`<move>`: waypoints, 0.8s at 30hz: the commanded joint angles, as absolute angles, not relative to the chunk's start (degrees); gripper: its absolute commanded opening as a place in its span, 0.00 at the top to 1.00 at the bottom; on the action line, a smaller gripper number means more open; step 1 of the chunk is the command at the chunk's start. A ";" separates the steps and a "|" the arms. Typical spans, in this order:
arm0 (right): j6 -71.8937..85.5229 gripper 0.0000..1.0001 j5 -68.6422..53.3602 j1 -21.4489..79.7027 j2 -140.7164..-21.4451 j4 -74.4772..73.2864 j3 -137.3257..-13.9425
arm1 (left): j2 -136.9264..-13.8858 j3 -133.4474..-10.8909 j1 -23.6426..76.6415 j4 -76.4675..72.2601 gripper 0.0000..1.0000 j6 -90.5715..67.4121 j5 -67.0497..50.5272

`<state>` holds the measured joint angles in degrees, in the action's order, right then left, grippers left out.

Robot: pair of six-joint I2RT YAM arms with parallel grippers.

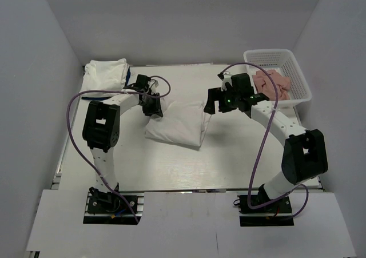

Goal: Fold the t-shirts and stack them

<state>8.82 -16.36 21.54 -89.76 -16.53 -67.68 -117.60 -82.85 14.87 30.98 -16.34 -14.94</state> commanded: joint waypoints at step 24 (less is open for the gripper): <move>6.15 0.10 -5.98 21.27 -81.47 -15.29 -61.26 | -110.93 -112.06 16.44 40.79 1.00 6.93 15.54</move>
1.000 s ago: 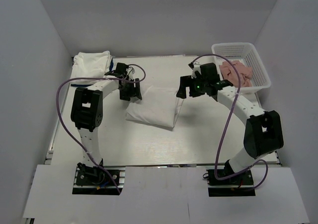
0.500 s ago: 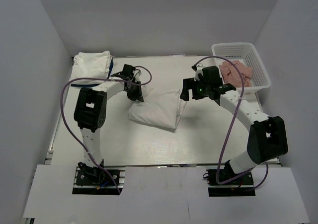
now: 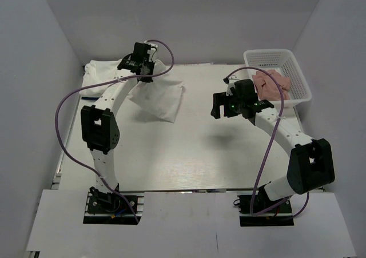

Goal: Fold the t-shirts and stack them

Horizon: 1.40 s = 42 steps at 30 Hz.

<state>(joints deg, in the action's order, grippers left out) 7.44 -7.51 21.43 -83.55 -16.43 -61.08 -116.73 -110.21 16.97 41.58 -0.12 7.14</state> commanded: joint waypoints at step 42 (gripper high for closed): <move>7.82 0.10 -16.96 22.06 -88.77 -16.78 -69.87 | -122.51 -132.01 -4.13 31.03 1.00 14.42 15.65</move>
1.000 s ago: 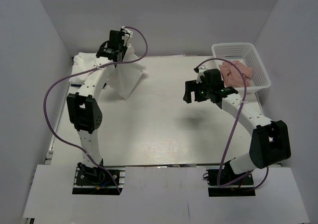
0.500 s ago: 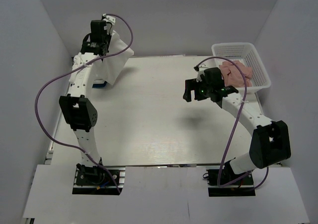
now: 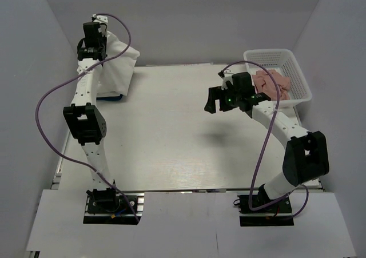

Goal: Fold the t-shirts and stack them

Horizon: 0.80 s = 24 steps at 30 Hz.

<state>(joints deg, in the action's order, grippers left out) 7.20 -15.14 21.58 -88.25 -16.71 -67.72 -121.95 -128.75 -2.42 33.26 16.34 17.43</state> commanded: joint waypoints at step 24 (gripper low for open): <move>9.41 0.10 -19.25 22.94 -97.47 -18.37 -76.20 | -134.99 -135.88 -13.88 24.35 0.88 7.75 13.01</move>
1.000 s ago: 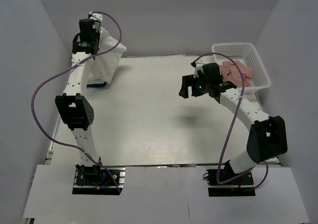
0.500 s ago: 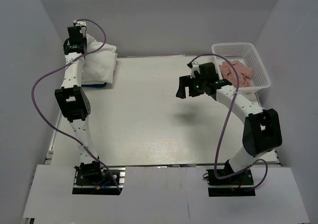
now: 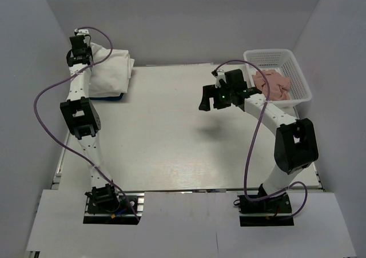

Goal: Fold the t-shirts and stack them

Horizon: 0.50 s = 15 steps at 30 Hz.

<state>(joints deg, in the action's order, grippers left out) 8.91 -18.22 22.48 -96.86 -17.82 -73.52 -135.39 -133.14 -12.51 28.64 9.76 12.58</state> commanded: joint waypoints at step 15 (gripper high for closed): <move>9.84 0.10 -19.42 23.20 -95.72 -16.45 -76.65 | -125.08 -130.34 -14.51 29.78 0.00 -4.56 5.71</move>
